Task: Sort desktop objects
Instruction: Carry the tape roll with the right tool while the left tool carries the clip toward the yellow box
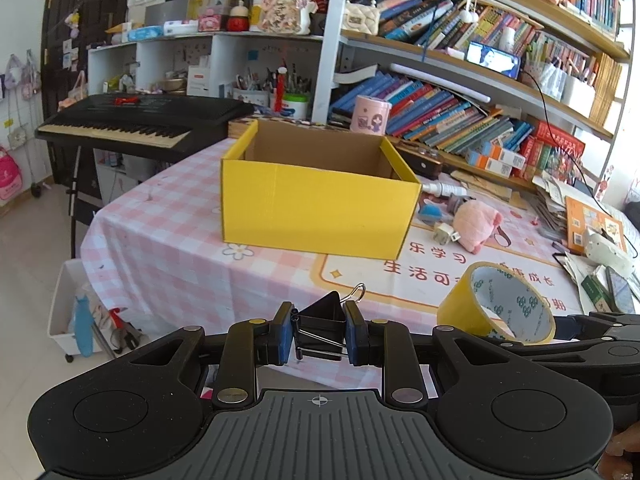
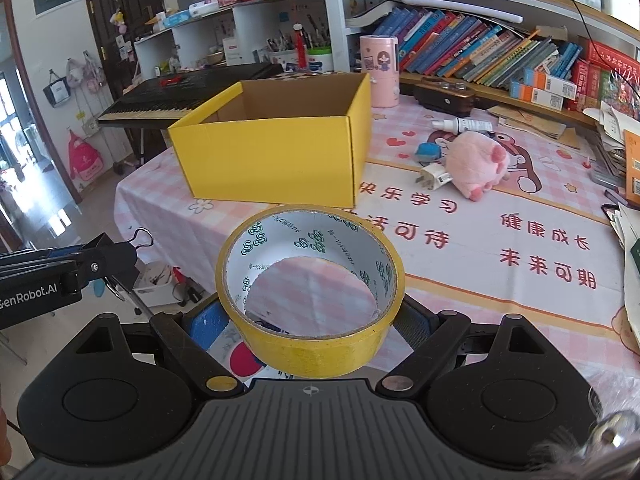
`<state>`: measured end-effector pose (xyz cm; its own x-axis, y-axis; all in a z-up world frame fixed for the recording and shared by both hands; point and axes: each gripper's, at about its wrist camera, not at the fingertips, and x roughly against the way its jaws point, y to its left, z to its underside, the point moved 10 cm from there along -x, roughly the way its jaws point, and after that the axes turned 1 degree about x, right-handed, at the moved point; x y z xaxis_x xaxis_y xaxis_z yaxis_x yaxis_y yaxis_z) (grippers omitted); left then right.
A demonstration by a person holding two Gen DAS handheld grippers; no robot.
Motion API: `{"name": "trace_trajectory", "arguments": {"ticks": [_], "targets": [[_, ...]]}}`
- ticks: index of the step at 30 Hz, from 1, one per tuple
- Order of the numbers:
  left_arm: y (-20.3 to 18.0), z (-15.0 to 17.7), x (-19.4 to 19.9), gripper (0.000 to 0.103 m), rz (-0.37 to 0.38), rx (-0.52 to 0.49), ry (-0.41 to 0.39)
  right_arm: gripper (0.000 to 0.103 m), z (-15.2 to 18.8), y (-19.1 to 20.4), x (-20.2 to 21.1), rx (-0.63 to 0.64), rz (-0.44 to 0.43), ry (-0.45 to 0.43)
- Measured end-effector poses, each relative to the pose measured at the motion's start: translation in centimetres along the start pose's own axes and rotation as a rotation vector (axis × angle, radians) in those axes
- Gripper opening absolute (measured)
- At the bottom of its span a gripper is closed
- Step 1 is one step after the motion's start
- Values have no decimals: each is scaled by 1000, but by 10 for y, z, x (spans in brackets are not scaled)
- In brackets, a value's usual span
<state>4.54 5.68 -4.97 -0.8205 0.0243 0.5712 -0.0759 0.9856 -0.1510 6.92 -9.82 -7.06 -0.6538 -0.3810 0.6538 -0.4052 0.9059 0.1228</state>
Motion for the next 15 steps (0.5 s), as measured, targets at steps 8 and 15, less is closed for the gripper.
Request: {"name": "trace_trajectory", "arguments": {"ticks": [8, 15], "targets": [[15, -2, 6, 24, -1, 22, -19, 87, -3, 17, -2, 31, -10, -1], [25, -3, 7, 24, -8, 40, -27, 87, -7, 29, -6, 55, -20, 1]]}}
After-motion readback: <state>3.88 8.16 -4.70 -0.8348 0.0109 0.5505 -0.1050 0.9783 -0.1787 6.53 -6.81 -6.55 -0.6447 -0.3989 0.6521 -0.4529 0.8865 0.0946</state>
